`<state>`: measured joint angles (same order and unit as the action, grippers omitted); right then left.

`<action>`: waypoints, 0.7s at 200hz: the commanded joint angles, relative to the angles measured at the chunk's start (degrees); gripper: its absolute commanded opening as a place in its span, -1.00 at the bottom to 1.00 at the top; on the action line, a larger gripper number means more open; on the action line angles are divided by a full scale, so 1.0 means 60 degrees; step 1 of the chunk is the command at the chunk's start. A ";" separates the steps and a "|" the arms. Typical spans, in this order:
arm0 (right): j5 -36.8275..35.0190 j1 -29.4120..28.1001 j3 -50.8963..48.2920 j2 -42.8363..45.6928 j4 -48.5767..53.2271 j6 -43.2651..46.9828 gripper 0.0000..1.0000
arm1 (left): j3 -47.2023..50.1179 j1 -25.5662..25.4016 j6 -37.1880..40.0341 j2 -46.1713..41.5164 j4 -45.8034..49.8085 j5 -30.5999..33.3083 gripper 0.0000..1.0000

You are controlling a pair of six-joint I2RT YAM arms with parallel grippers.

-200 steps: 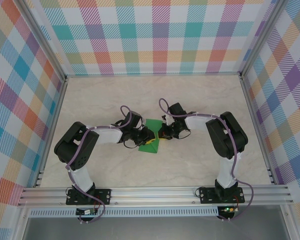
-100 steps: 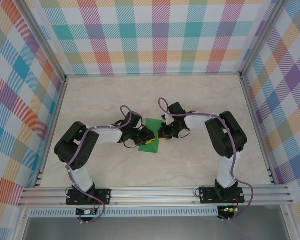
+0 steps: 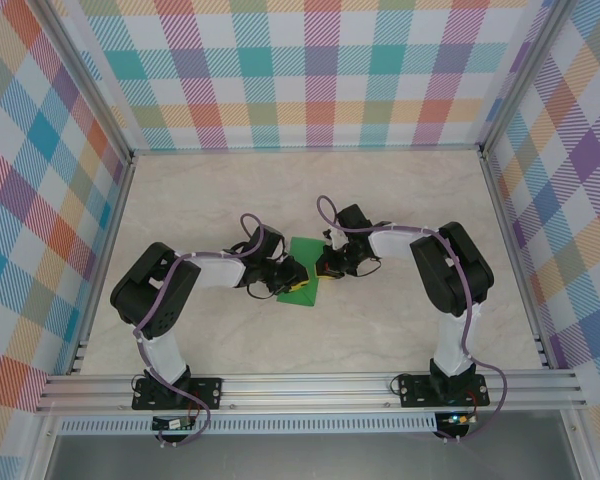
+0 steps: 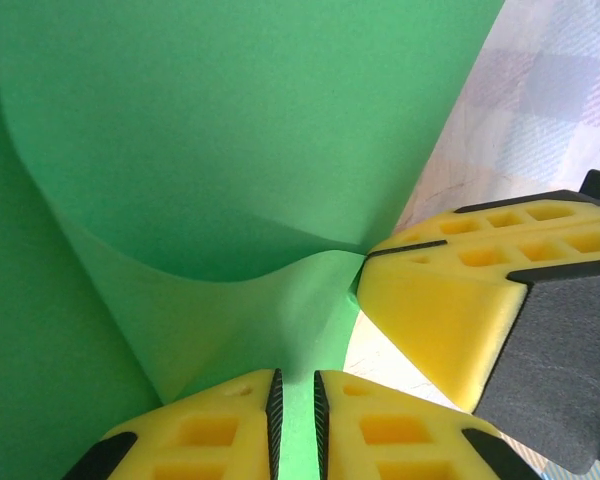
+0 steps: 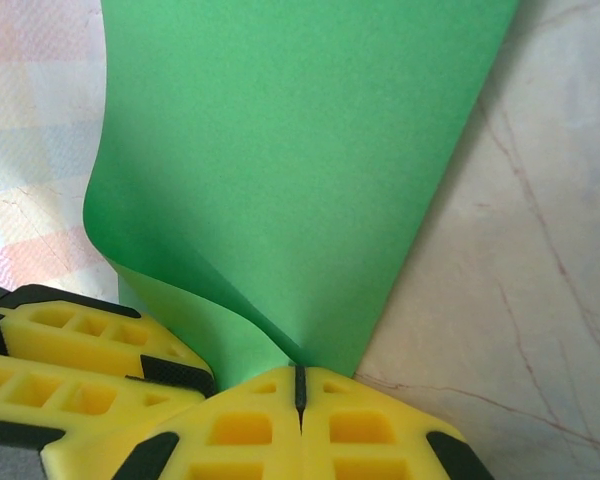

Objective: Fold a paper plane with a square sheet of paper (pick it up from the middle)

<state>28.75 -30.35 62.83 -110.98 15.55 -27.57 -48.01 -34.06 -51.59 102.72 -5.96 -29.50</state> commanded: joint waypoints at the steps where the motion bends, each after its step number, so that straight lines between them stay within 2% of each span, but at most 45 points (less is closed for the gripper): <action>1: -0.0064 0.0049 0.0156 -0.0332 0.0245 0.0216 -0.97 | 0.0208 -0.0050 0.0075 0.0164 0.0332 0.0161 -0.63; 43: -0.0092 0.0048 0.0204 -0.0356 0.0309 0.0214 -0.95 | 0.0183 -0.0050 0.0176 0.0244 0.0854 0.0410 -0.67; 68: -0.0176 0.0048 0.0349 -0.0265 0.0580 0.0204 -0.82 | 0.0174 -0.0050 0.0202 0.0349 0.1179 0.0586 -0.69; 115: -0.1357 0.0048 0.0464 0.0956 0.1231 0.0072 -0.63 | 0.0266 -0.0066 0.0206 0.0339 0.1594 0.0924 -0.72; 140: -0.0997 0.0048 0.0388 0.1281 0.1150 0.0012 -0.61 | 0.0257 -0.0080 0.0193 0.0363 0.1610 0.0962 -0.73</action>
<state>22.96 -30.35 64.60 -106.69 21.08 -27.59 -47.79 -34.11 -51.16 102.80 -4.43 -27.73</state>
